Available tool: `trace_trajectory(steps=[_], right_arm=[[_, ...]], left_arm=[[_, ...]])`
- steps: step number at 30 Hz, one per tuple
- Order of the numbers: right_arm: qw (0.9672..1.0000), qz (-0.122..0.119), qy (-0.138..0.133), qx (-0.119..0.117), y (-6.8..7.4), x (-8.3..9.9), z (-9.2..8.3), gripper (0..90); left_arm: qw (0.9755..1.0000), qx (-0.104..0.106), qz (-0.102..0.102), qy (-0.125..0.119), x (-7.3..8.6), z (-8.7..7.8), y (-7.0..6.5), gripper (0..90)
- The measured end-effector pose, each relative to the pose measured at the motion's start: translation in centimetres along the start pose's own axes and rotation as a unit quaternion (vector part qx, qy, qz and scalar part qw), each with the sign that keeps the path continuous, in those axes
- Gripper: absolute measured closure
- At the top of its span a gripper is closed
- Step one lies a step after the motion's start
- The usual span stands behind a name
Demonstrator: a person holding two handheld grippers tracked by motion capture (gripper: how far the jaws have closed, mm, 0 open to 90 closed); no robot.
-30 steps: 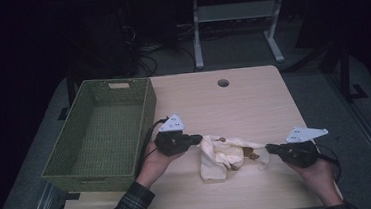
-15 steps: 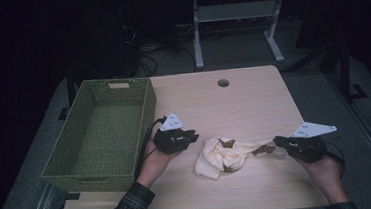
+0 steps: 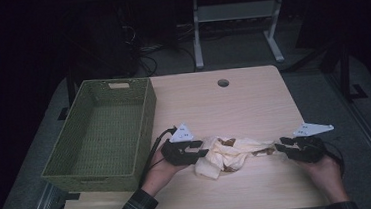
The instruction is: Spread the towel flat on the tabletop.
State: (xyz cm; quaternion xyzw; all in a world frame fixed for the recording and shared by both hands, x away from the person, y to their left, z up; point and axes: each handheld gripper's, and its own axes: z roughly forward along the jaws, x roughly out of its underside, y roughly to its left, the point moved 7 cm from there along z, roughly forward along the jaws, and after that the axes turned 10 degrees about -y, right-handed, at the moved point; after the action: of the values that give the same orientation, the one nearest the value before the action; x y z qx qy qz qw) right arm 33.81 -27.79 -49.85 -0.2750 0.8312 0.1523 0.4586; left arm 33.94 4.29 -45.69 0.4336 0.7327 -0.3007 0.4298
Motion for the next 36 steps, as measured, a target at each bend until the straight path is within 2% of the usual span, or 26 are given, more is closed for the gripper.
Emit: trace_trajectory(steps=[5,9,11,17,23,27,32,36], right_arm=[[0.9996,0.017,0.021,0.000,-0.5,1.1,0.7,64.1],[0.9989,0.025,0.037,-0.014,-0.4,1.6,1.1,84.6],[0.9990,0.019,0.035,-0.020,-0.2,1.4,1.1,87.7],[0.9998,-0.013,-0.004,-0.013,0.0,-1.6,0.3,88.6],[0.9992,-0.028,-0.029,-0.001,-1.1,-5.0,0.9,88.6],[0.9985,-0.037,-0.040,0.010,-2.3,-7.3,2.0,88.7],[0.9985,-0.045,-0.025,0.021,-4.2,-9.1,4.5,88.6],[0.9988,-0.035,-0.018,0.030,-5.8,-10.0,6.5,88.6]], left_arm=[[0.9999,0.002,-0.002,0.012,1.2,-0.4,-0.2,59.3],[0.9999,0.001,-0.002,0.017,1.6,-0.3,-0.2,59.2],[0.9998,0.000,-0.004,0.017,1.6,-0.4,-0.1,59.2],[0.9999,-0.003,-0.002,0.016,1.6,-0.4,0.2,59.2],[0.9998,-0.004,-0.006,0.016,1.6,-0.5,0.2,59.0],[0.9999,-0.003,-0.005,0.016,1.6,-0.4,0.2,58.8],[0.9999,-0.001,-0.003,0.017,1.6,-0.4,0.2,58.8],[0.9998,-0.001,-0.005,0.017,1.6,-0.3,0.2,58.8]])
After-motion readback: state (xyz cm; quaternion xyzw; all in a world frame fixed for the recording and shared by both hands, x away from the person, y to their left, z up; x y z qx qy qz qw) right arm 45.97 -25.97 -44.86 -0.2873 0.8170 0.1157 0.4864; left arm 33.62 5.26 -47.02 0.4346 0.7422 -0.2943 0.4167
